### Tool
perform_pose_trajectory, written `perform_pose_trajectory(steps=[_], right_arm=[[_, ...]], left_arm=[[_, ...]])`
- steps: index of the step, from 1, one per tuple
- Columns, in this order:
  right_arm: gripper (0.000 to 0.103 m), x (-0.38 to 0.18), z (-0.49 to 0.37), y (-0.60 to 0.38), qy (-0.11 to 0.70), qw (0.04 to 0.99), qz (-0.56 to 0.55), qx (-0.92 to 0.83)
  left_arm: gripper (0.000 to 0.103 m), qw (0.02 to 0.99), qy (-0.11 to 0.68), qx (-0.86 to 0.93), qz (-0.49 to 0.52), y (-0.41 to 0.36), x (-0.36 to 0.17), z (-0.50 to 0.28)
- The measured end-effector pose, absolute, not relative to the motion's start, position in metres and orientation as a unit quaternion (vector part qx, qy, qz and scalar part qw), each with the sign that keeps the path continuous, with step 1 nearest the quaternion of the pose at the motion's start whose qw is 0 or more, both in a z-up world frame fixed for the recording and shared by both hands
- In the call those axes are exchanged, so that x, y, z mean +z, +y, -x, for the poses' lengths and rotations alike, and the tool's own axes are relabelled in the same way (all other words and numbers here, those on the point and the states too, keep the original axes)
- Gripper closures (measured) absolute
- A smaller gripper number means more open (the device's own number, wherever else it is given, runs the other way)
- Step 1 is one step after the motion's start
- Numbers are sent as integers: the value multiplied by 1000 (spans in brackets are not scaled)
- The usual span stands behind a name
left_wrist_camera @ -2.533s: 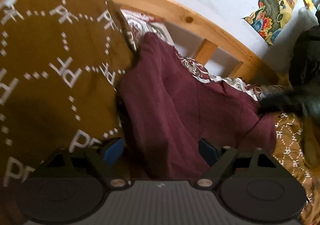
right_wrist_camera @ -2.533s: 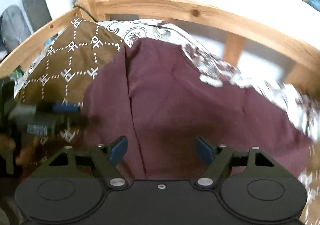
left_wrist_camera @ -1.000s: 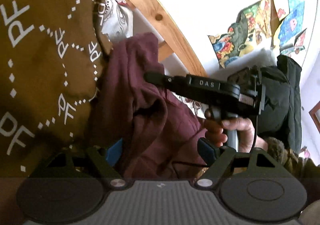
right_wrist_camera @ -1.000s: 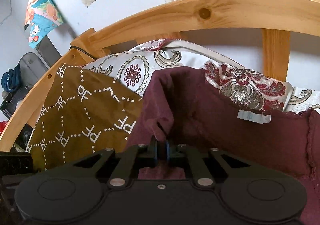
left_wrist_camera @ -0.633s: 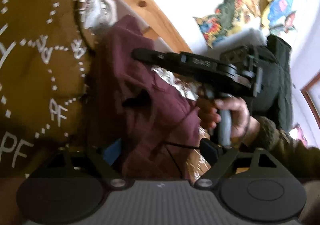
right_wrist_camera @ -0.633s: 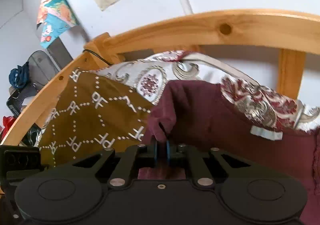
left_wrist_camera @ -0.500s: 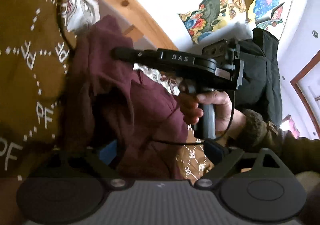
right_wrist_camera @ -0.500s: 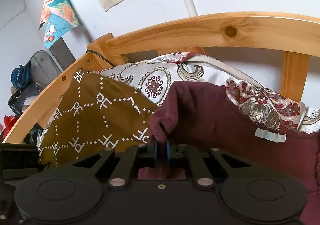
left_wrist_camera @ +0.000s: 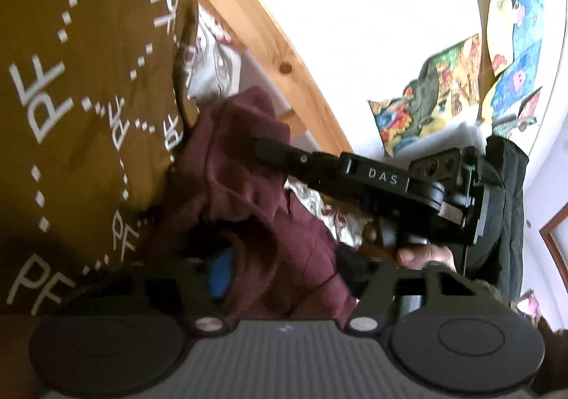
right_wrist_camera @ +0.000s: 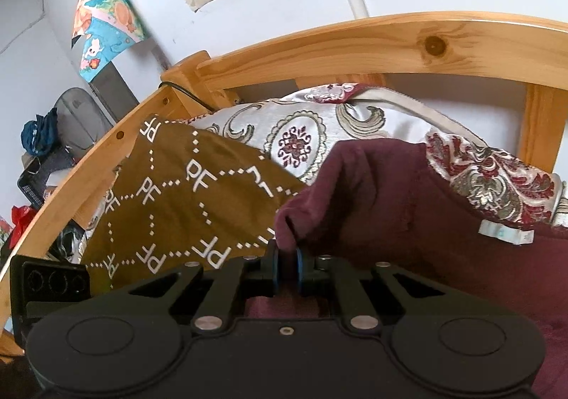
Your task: Fold small clothes
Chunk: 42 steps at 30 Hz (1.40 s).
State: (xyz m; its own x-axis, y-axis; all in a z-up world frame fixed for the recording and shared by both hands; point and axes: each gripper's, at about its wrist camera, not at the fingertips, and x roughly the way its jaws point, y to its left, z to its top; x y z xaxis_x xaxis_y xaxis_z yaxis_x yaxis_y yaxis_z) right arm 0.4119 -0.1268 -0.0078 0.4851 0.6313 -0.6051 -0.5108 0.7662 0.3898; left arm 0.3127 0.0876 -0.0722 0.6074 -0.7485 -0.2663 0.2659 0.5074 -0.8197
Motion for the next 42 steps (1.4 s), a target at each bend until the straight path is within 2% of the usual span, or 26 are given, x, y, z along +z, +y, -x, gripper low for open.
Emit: perform_pose_trajectory(steps=[1,2,3,7,8,10,11,14,16,18,19,21,24,30,37,39,40,42], right_arm=[[90,-7,-412,-125,383,858,-79,332],[90,-5,-412,-122,382,859,-79,332],[90,-6,-411,-122,382,859,-79,331],[90,0,-411,-111,374,862,-73,335],[90,1,-410,-109,372,862,-70,336],[90,2,-410,-105,371,863,-67,337],[90,2,-410,-104,371,863,-67,338],[90,2,-410,-104,371,862,-71,337],[90,2,-409,-106,370,862,-73,337],[90,2,-409,-108,370,863,-73,337],[90,2,-408,-109,370,863,-71,337],[90,1,-408,-112,370,863,-70,336],[90,0,-408,-116,369,865,-71,333],[95,12,-415,-105,327,876,-66,349],[95,14,-437,-47,309,880,-15,360],[92,5,-442,-38,323,879,-10,350],[86,2,-444,-37,329,879,-13,345],[78,-2,-445,-44,333,879,-24,339]], left_arm=[[64,814,314,-304,383,88,-71,-313],[77,818,314,-295,380,88,-70,-313],[84,821,316,-289,377,88,-70,-313],[84,823,332,-277,367,86,-71,-316],[80,821,339,-276,366,85,-72,-318],[55,823,350,-260,365,83,-75,-320],[36,825,355,-250,362,83,-77,-321],[35,832,353,-243,353,81,-81,-319],[45,834,351,-242,351,81,-82,-319],[70,836,350,-235,352,83,-83,-319],[74,837,350,-230,351,84,-83,-319],[91,844,339,-219,352,86,-81,-316],[94,879,289,-189,330,86,-67,-302],[94,915,228,-106,315,95,-51,-285],[91,911,273,-42,305,101,-62,-296],[87,911,278,-42,303,101,-62,-297],[85,912,278,-40,299,100,-60,-297],[72,916,277,-36,289,97,-57,-296]])
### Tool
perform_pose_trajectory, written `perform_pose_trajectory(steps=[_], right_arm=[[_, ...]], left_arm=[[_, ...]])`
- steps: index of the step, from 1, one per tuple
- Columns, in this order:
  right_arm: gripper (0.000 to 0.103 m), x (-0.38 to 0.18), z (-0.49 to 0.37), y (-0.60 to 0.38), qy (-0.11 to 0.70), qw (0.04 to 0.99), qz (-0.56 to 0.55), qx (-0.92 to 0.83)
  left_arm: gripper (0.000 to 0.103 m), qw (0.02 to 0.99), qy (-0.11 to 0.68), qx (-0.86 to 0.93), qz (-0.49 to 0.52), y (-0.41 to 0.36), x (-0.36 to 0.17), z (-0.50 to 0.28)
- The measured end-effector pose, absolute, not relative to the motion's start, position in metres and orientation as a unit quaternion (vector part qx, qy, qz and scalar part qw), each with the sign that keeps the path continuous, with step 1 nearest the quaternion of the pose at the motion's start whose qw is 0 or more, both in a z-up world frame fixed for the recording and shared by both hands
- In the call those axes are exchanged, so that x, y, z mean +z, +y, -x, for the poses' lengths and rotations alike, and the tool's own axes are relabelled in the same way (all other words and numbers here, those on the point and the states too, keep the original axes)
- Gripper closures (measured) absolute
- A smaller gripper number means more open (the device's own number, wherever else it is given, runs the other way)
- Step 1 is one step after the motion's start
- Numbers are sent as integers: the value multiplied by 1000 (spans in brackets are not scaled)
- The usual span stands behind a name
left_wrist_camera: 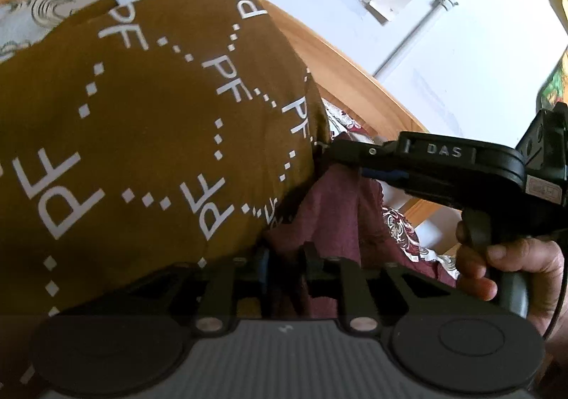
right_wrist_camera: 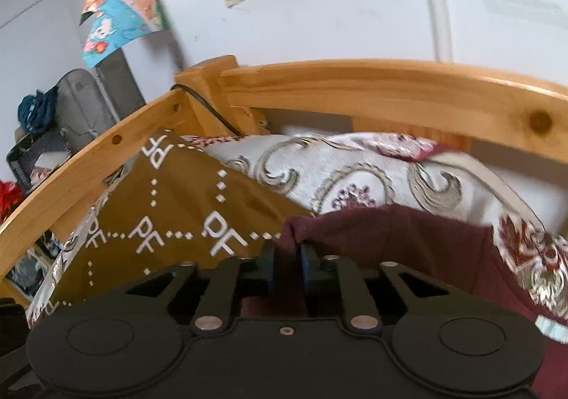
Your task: Fold small clothes
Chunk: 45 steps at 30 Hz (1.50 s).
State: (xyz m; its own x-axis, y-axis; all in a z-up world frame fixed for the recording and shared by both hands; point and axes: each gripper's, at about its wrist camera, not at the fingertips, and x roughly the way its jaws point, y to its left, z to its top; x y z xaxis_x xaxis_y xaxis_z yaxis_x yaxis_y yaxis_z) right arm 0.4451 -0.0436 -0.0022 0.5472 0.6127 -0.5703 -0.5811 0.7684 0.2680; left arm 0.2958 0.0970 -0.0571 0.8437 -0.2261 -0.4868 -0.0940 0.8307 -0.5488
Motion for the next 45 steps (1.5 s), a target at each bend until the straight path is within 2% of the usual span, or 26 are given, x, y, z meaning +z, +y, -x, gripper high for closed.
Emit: perform_pose_trajectory(steps=[1,2,3,5,6,7,10,14,17,24,29,31,33,36,43,45], right_arm=[[69,-2,-445,-47,334,880,-26,337],[60,-2,-444,-52,335,881,-28,334],[56,0,-443,-58,335,882,-32,329],[40,4,-437,-73,331,887,-37,318],[36,5,-434,-80,328,891,-36,312],[28,7,-430,-87,322,898,-25,299],[20,5,-419,-95,302,916,32,262],[14,-5,-416,-92,306,913,64,262],[10,-12,-416,-78,305,905,93,281],[10,-17,-434,-50,299,912,93,264],[10,-16,-439,-45,292,923,94,232],[10,-13,-432,-51,286,925,92,232],[7,-10,-422,-61,285,927,89,229],[3,0,-398,-82,273,933,91,218],[1,22,-320,-140,249,947,109,172],[1,23,-296,-155,250,948,112,164]], left_arm=[[69,916,277,-37,287,93,-56,-297],[60,917,277,-39,285,93,-56,-296],[53,918,276,-42,283,91,-55,-296],[43,921,269,-42,277,89,-51,-294],[39,924,265,-38,271,86,-49,-293],[37,928,261,-31,264,83,-47,-292],[31,939,247,-8,238,73,-43,-284],[30,951,240,18,193,65,-44,-283],[35,952,247,29,179,63,-45,-287],[51,950,264,58,159,64,-46,-290],[51,948,269,55,158,66,-45,-292],[43,948,269,42,164,67,-45,-293],[30,948,268,24,167,67,-44,-293],[20,950,268,14,162,62,-43,-292],[9,953,260,33,149,51,-36,-283],[3,957,251,44,138,47,-33,-278]])
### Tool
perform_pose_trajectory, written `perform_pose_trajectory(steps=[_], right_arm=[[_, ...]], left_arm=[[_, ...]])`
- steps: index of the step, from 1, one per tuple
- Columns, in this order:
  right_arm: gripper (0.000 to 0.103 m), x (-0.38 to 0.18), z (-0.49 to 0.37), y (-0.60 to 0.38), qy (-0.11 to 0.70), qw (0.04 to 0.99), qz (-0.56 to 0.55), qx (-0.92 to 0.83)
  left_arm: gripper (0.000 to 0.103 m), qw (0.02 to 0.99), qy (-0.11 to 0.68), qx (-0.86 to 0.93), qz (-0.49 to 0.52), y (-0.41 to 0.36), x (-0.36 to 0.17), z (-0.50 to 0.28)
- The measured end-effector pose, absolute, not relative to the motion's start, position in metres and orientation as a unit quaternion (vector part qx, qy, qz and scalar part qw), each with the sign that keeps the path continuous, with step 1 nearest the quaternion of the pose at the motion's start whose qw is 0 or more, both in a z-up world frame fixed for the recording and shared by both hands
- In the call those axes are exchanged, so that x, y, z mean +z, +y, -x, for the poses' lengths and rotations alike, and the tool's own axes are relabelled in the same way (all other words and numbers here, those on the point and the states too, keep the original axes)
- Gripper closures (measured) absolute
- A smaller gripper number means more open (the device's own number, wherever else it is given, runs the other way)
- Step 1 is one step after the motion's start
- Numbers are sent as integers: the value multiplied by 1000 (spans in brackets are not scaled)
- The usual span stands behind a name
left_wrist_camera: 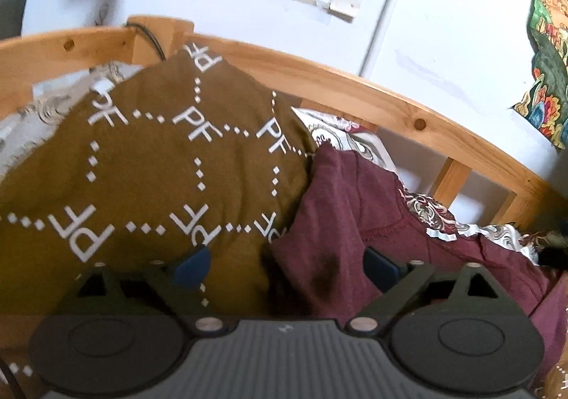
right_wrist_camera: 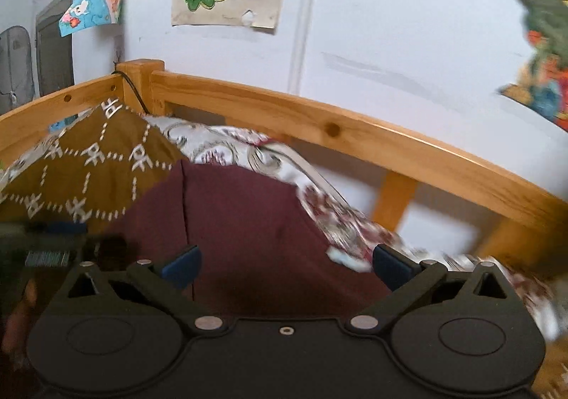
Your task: Fold small clothes
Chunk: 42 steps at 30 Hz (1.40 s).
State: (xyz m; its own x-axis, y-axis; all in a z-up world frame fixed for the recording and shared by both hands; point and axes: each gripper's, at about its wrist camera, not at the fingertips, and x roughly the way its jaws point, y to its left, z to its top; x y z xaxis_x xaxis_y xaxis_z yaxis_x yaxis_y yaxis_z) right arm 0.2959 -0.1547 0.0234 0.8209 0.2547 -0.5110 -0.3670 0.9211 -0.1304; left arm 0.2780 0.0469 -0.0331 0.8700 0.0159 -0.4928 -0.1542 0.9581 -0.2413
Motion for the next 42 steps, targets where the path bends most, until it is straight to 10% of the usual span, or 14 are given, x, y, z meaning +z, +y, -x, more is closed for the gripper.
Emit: perform_pose_trajectory(steps=[19,42], right_arm=[[1,30,-49,-249,182,964,164,105],[1,-105,-29,-187,377,891,195,160]], left_arm=[[1,976,205,-78,-23,-20,12,-160],[1,945,314,-85,32,-8,0,-98]])
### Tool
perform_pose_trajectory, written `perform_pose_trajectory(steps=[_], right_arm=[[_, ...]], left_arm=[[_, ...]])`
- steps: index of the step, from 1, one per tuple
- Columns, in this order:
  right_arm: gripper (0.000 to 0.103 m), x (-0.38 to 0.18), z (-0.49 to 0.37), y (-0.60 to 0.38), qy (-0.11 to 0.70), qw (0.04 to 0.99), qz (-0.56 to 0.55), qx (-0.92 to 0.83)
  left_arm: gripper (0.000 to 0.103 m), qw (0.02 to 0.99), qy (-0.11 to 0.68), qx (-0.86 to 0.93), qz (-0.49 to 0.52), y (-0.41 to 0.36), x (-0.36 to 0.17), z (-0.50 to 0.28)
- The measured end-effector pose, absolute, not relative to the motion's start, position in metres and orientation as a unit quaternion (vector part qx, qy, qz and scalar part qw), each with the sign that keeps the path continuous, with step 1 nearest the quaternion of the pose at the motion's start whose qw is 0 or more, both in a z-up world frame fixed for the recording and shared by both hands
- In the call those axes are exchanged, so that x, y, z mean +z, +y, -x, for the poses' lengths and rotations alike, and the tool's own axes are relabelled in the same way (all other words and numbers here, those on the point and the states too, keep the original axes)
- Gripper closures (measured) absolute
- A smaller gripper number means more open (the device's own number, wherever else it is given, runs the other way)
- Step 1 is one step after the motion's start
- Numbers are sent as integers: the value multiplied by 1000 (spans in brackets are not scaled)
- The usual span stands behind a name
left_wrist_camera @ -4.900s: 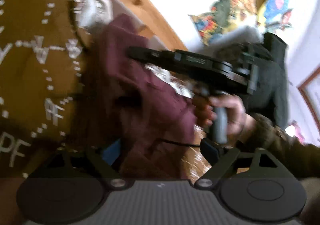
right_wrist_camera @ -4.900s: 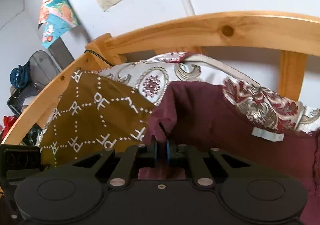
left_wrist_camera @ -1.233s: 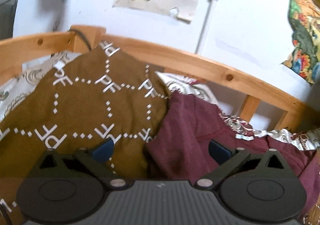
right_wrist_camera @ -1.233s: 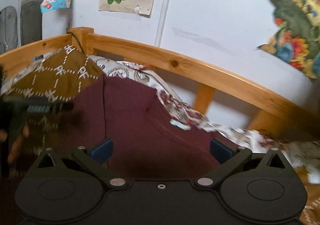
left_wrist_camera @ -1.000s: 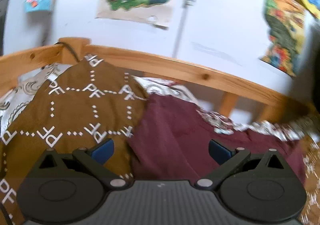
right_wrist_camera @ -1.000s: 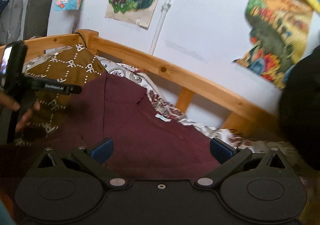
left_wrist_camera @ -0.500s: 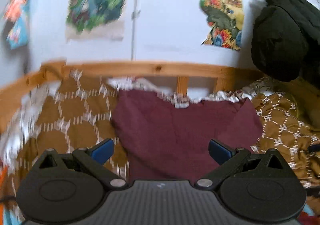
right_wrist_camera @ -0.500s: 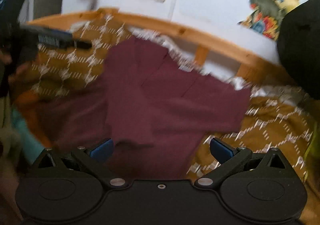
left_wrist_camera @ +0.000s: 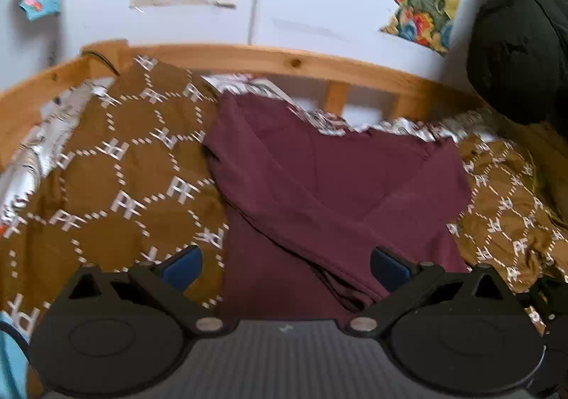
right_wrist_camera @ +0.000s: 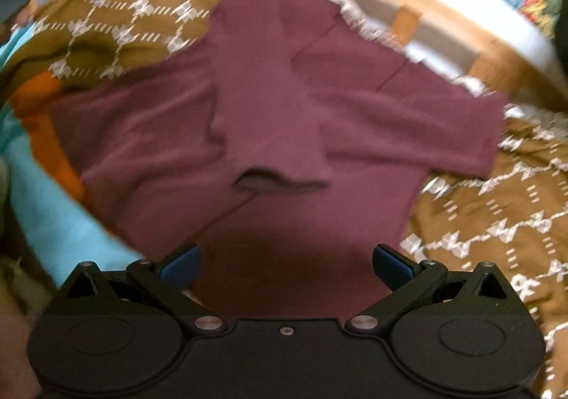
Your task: Fold small clothes
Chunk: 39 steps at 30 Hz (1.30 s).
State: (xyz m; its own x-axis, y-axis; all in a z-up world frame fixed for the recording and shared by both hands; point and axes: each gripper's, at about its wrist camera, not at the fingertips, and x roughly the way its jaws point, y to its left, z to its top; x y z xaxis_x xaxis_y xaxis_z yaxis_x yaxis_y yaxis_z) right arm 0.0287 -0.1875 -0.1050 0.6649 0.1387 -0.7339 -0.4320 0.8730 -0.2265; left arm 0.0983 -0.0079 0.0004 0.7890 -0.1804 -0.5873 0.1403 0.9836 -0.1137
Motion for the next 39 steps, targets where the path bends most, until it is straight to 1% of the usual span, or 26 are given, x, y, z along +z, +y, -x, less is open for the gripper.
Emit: perform_pose_trajectory(steps=[4,9,17,19,21,23,24,25,26,27,29,31,33,35,39], right_arm=[[1,-103,-24,-193,390,889,167,175],[1,-99,-18,-192,401,871,196,205],[1,-100,-46,-180,483,820,205,227],[3,-103,-51,-177,495,813,205,229],[9,-106,-54,-173,502,809,203,228],[21,-109,-56,-171,505,807,196,236],[25,-110,-57,-170,506,806,195,240],[34,-111,-57,-168,504,805,196,246],[47,-111,-56,-166,501,803,199,255],[53,-112,-55,-164,498,801,204,261],[69,-111,-53,-158,490,796,219,278],[75,-109,-51,-156,484,795,222,291],[80,-108,-56,-163,488,799,196,292],[89,-106,-62,-173,493,807,153,286],[91,-94,-77,-197,476,838,88,251]], left_arm=[[1,941,321,-103,24,-17,-3,-100],[1,931,343,-119,30,-22,-11,-107],[1,920,371,-124,37,-22,-21,-115],[1,918,374,-124,39,-22,-22,-116],[1,917,377,-125,40,-22,-23,-117],[1,916,379,-127,41,-22,-23,-118],[1,915,380,-128,40,-23,-24,-118],[1,915,381,-127,40,-23,-25,-118],[1,914,383,-128,39,-23,-25,-119],[1,914,384,-128,39,-23,-26,-119],[1,913,385,-129,39,-23,-28,-120],[1,914,383,-127,46,-22,-28,-121],[1,915,376,-130,60,-18,-27,-122],[1,917,370,-130,70,-16,-26,-122],[1,916,367,-138,79,-14,-26,-124]])
